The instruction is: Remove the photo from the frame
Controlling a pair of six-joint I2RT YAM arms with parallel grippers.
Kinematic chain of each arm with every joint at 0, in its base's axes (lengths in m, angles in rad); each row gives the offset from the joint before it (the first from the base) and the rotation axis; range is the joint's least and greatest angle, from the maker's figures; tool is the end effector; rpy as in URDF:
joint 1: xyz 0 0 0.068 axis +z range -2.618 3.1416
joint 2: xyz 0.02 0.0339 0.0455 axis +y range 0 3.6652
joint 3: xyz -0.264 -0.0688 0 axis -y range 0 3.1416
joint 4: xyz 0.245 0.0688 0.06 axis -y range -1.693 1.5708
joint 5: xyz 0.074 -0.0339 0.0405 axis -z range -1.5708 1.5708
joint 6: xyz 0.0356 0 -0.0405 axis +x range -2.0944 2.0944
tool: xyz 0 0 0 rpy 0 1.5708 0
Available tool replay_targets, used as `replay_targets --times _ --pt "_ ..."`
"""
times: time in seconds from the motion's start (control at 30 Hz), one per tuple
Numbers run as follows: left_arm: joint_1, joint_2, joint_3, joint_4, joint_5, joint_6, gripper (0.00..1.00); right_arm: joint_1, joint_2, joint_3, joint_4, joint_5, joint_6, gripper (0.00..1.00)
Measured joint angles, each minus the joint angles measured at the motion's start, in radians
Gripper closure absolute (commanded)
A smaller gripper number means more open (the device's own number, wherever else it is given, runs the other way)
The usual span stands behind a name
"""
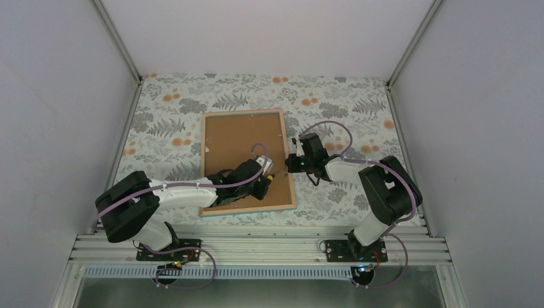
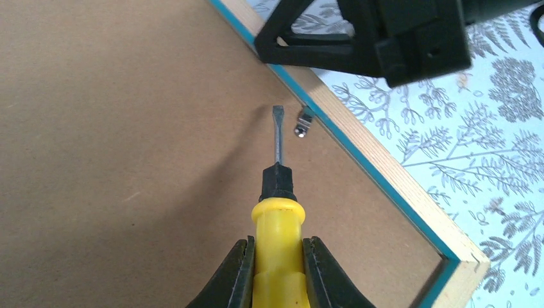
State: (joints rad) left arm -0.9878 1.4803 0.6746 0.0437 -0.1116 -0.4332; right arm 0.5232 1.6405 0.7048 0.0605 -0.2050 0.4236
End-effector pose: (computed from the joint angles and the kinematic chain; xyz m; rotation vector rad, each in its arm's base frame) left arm 0.1620 -0.2384 0.1657 0.6017 2.3234 -0.5682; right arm 0.2578 0.1571 0.1317 -0.2207 2.5280 0.6513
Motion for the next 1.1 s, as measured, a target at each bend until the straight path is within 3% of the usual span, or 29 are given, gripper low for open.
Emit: replay_targets --times 0.6,0.77,0.87,1.1 --pt "-0.032 0.077 0.057 -0.027 0.043 0.098 0.98 -0.001 -0.003 -0.008 0.014 0.015 0.007 0.96" --pt "-0.032 0.077 0.062 -0.035 0.044 0.103 0.98 -0.001 -0.005 -0.009 0.011 0.016 0.007 0.83" --pt "-0.035 0.077 0.064 -0.039 0.045 0.104 0.98 0.001 -0.009 -0.009 -0.011 0.011 0.007 0.81" --pt "-0.041 0.078 0.071 -0.04 0.064 0.105 0.98 0.012 -0.022 -0.012 -0.062 0.002 0.006 0.85"
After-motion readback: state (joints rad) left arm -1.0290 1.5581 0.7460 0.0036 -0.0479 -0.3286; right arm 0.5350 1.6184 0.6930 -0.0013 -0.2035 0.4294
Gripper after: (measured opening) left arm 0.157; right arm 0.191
